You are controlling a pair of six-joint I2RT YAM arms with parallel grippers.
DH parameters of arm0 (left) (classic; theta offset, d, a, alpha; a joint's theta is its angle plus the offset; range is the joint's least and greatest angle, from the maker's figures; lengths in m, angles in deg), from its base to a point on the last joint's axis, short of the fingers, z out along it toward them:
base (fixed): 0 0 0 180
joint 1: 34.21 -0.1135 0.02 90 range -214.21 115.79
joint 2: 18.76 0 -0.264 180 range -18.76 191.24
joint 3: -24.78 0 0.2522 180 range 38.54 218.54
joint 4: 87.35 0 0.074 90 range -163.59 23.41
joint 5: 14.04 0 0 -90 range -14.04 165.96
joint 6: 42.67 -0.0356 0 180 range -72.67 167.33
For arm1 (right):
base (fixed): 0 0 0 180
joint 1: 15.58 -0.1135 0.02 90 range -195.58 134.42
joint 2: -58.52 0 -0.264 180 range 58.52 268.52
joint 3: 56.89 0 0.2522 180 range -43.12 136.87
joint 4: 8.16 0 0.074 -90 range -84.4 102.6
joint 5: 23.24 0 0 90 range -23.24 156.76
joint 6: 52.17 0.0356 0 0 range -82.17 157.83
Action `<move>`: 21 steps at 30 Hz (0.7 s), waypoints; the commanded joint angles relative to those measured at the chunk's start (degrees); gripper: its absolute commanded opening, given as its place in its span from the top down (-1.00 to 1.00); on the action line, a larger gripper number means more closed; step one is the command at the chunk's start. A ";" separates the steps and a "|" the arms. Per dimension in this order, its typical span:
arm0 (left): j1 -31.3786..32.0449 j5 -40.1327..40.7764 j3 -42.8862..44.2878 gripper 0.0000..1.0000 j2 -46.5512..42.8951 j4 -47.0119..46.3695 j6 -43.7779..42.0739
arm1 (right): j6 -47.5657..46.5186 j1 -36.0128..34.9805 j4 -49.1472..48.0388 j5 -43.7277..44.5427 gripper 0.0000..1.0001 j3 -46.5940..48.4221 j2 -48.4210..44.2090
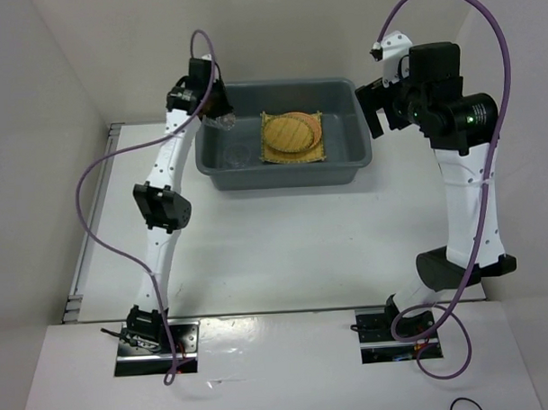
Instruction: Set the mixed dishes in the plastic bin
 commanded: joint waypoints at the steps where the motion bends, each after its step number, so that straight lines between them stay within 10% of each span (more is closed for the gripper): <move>1: 1.69 5.32 11.43 1.00 4.96 2.11 -1.47 | -0.66 -0.48 -0.67 0.67 -0.97 1.98 0.03; 16: 2.32 4.99 12.48 0.87 16.58 0.81 -4.81 | -0.66 -0.48 -0.67 3.38 -0.97 9.36 10.48; 18: 2.32 3.84 13.35 0.25 18.07 1.42 -5.42 | -0.66 -0.48 -0.67 3.39 -0.97 10.15 11.36; 21: 2.32 3.84 14.06 -0.04 18.96 2.04 -5.43 | -0.14 -0.48 -0.67 3.39 -0.97 10.77 11.98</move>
